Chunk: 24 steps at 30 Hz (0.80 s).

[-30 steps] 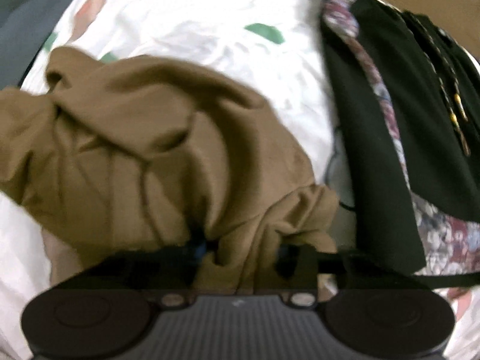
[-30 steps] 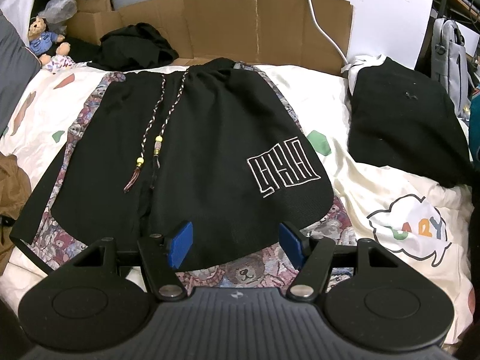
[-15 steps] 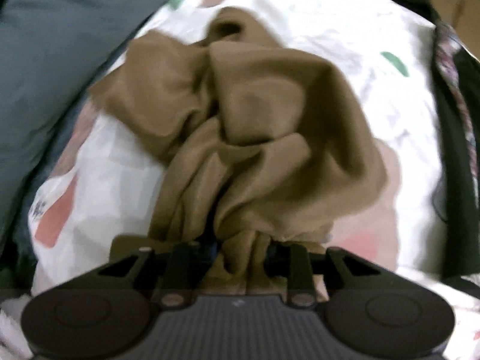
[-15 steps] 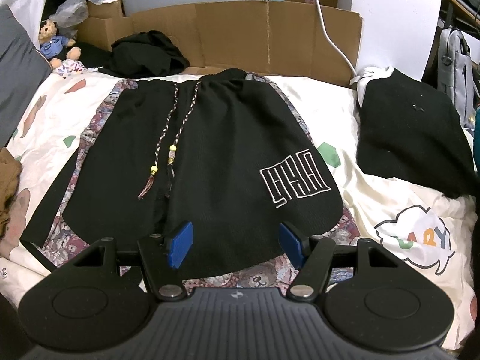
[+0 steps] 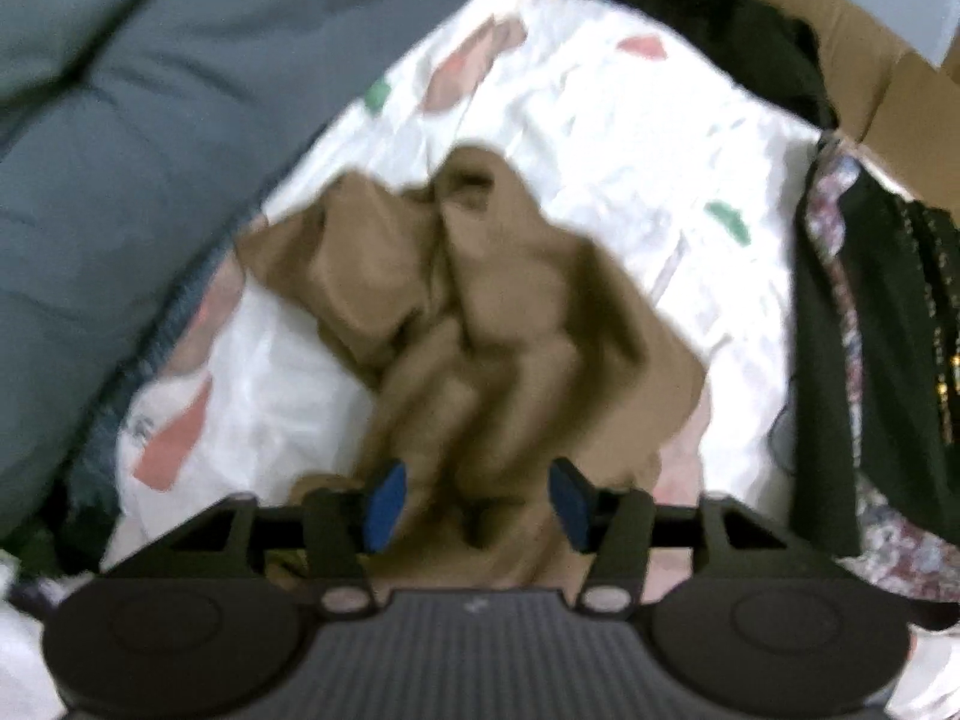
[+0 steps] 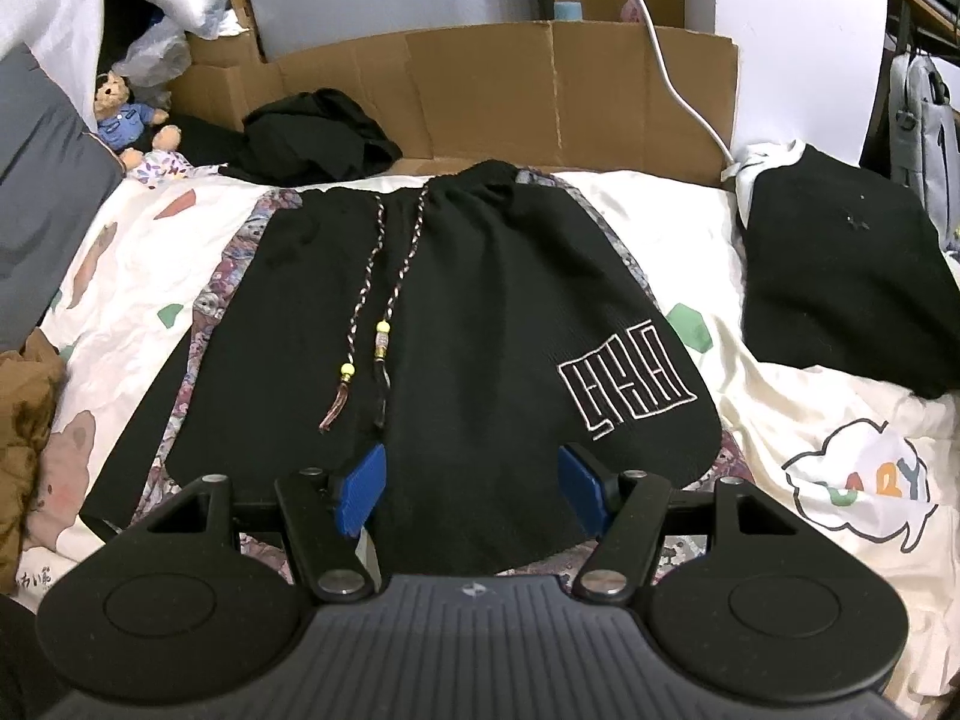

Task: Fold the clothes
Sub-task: 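Move the left gripper over the brown cloth beside the shorts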

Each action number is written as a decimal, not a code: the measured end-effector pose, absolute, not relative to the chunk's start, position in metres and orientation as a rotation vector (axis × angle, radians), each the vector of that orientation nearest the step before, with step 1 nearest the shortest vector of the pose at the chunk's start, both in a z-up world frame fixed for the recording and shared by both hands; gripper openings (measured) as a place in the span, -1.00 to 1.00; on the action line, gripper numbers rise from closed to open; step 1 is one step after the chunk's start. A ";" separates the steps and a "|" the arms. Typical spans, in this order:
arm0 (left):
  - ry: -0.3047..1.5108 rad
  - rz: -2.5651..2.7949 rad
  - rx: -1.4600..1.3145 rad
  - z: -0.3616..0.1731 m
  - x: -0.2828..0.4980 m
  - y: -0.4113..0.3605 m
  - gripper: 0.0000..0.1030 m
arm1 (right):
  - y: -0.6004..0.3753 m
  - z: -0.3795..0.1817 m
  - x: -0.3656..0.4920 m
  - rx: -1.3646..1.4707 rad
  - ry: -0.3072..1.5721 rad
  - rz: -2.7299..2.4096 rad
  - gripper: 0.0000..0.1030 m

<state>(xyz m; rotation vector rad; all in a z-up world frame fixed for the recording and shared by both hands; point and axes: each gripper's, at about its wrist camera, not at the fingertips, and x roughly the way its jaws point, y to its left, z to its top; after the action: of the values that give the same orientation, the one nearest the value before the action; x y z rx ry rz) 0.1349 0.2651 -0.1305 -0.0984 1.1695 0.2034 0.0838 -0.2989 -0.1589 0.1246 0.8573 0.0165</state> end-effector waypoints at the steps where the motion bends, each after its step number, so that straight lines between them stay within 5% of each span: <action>1: 1.161 0.195 -0.096 -0.125 0.137 0.262 0.15 | -0.299 -0.159 0.083 0.125 0.857 0.013 0.33; 24: 1.057 -0.081 -0.121 -0.148 0.171 0.109 0.20 | -0.334 -0.164 0.069 0.213 0.889 -0.104 0.33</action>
<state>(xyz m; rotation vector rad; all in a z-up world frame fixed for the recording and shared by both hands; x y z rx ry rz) 0.1709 0.1094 -0.1484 -0.1212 1.0566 -0.0815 0.0686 -0.3337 -0.1637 0.2134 0.8887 -0.1036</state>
